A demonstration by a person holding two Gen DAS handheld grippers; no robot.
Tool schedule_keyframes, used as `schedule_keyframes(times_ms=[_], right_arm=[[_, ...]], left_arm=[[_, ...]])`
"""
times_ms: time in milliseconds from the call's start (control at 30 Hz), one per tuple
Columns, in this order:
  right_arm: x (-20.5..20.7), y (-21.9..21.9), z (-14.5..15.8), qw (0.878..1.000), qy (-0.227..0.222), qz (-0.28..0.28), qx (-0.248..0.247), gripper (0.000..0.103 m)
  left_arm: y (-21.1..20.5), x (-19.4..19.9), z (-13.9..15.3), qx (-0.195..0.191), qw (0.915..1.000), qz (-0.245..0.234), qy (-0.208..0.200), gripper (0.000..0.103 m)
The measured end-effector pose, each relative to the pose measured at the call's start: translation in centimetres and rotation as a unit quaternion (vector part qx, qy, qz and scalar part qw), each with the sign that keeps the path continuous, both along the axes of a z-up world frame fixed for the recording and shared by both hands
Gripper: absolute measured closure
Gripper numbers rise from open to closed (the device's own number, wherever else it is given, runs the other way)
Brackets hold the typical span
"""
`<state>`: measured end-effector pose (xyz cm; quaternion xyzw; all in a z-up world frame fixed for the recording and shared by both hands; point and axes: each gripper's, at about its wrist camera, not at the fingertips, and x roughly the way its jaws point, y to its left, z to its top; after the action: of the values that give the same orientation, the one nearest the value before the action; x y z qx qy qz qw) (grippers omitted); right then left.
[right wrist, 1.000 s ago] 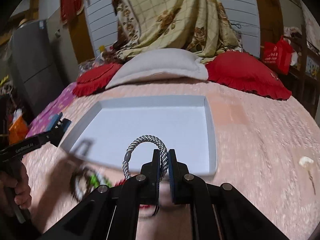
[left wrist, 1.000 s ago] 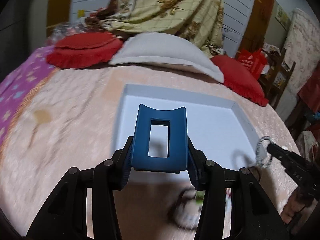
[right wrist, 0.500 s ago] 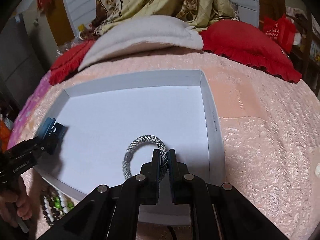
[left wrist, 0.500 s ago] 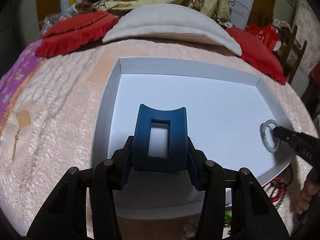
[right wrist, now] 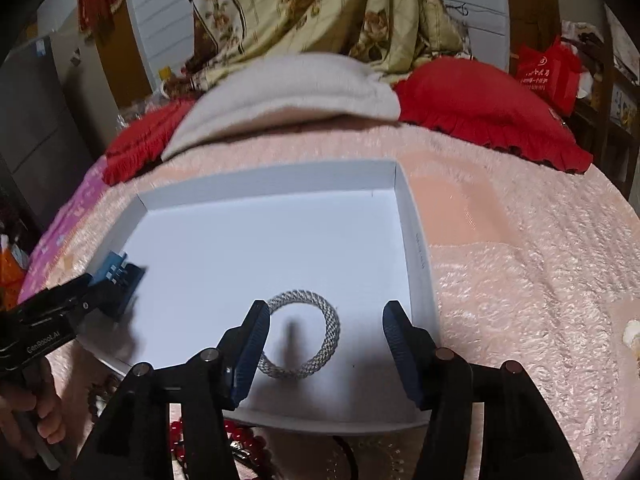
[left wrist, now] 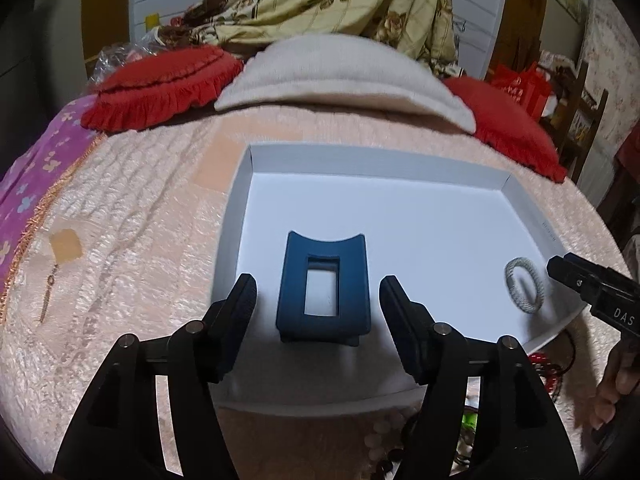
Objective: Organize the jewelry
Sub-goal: 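Place the blue clip in the tray with the left tool while the right tool places the silver bangle, then grasp the dark wooden-bead bracelet with the left tool while the right tool grasps the clear coil tie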
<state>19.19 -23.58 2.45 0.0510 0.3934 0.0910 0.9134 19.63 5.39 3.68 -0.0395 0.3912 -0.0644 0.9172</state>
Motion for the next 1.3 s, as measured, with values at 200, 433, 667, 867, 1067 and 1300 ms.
schedule_keyframes(times_ms=[200, 433, 667, 867, 1067, 1300], right_arm=[[-3.7, -1.5, 2.3, 0.998, -0.053, -0.015, 0.018, 0.046], [-10.3, -3.1, 1.5, 0.999, -0.022, -0.025, 0.028, 0.046], [-12.3, -3.1, 0.3, 1.000, -0.015, -0.017, -0.012, 0.046], [-11.8, -4.0, -0.2, 1.000, -0.002, -0.031, 0.002, 0.046], [-11.2, -4.3, -0.8, 0.999, 0.014, -0.037, -0.006, 0.046], [-11.2, -5.4, -1.0, 0.999, 0.022, -0.037, -0.006, 0.046]], left_arm=[[1.2, -4.6, 1.5, -0.019, 0.9995, -0.018, -0.015, 0.039], [0.4, -8.6, -0.5, -0.032, 0.9975, -0.038, 0.050, 0.058], [-1.7, -8.4, -2.3, 0.021, 0.9953, -0.059, 0.074, 0.058], [-1.9, -8.5, -2.9, 0.044, 0.9948, -0.054, 0.075, 0.095], [-2.3, -8.4, -2.9, 0.034, 0.9935, -0.075, 0.079, 0.096], [-2.6, -8.2, -2.9, 0.038, 0.9939, -0.071, 0.075, 0.096]])
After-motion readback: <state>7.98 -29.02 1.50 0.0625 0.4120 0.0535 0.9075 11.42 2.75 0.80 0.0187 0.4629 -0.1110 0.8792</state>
